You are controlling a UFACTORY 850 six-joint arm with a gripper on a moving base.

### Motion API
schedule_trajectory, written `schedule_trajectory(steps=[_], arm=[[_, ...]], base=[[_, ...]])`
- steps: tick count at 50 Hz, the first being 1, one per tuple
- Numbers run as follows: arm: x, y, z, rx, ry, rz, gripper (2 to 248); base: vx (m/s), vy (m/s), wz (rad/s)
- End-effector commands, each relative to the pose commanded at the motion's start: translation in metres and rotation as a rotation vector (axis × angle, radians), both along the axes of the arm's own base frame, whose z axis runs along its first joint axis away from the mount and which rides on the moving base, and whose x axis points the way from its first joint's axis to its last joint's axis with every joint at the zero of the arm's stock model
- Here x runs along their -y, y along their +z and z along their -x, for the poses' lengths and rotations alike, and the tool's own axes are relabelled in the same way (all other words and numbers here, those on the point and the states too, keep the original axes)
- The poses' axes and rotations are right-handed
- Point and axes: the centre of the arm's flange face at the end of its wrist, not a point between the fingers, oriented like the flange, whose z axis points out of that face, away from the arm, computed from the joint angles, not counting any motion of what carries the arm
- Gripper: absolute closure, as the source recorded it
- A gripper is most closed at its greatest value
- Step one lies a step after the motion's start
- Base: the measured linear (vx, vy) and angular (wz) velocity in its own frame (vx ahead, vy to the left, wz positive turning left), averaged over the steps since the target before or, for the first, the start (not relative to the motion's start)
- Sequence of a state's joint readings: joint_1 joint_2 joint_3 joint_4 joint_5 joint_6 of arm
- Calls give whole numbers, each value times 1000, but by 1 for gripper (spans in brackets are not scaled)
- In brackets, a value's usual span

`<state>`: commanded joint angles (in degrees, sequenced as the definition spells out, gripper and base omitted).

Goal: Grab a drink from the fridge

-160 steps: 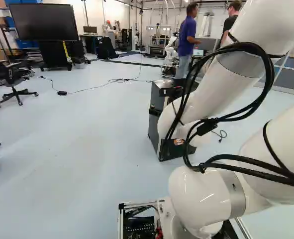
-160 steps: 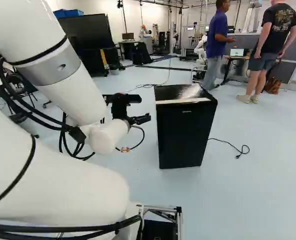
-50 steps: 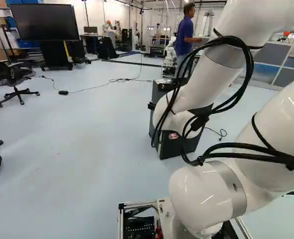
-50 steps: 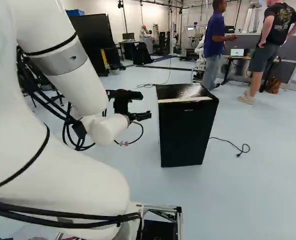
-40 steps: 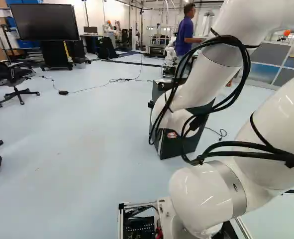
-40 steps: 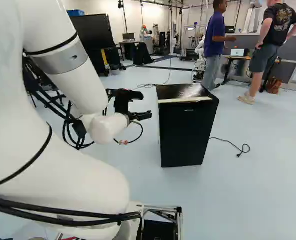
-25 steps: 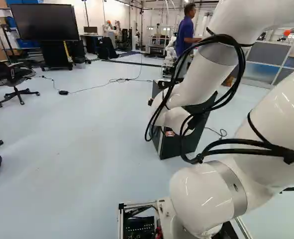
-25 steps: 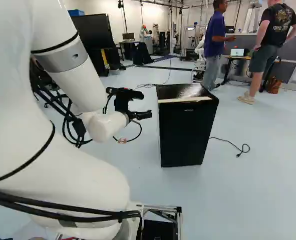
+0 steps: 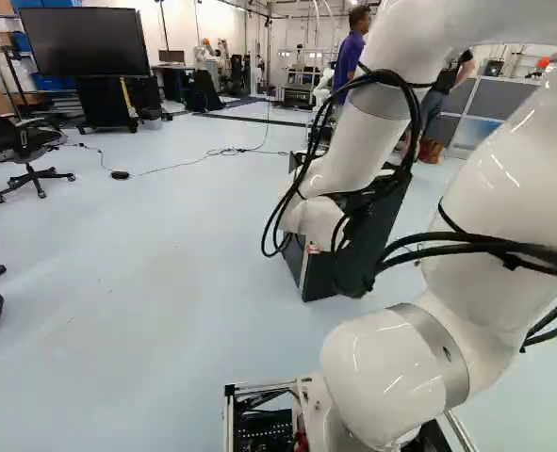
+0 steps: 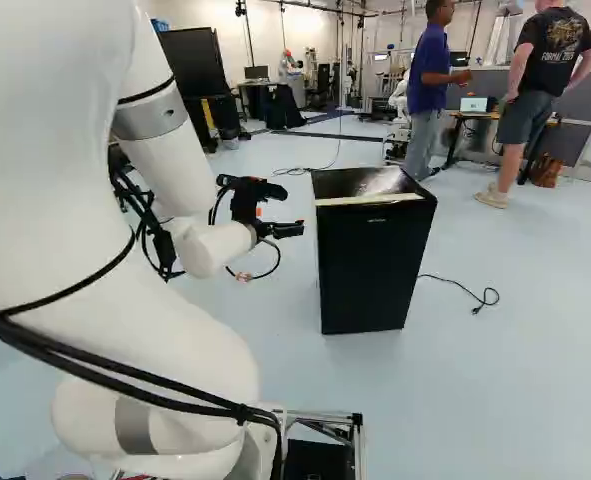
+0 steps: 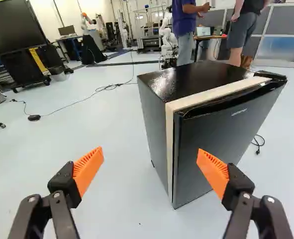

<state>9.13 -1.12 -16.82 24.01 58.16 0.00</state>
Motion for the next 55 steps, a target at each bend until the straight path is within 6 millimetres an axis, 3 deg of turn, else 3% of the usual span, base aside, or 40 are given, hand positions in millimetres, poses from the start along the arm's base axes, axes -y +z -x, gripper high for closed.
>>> schedule_trajectory(steps=[55], arm=[[-3, -42, -44, 59, -238, 46, 3]], base=[[0, 0, 0]])
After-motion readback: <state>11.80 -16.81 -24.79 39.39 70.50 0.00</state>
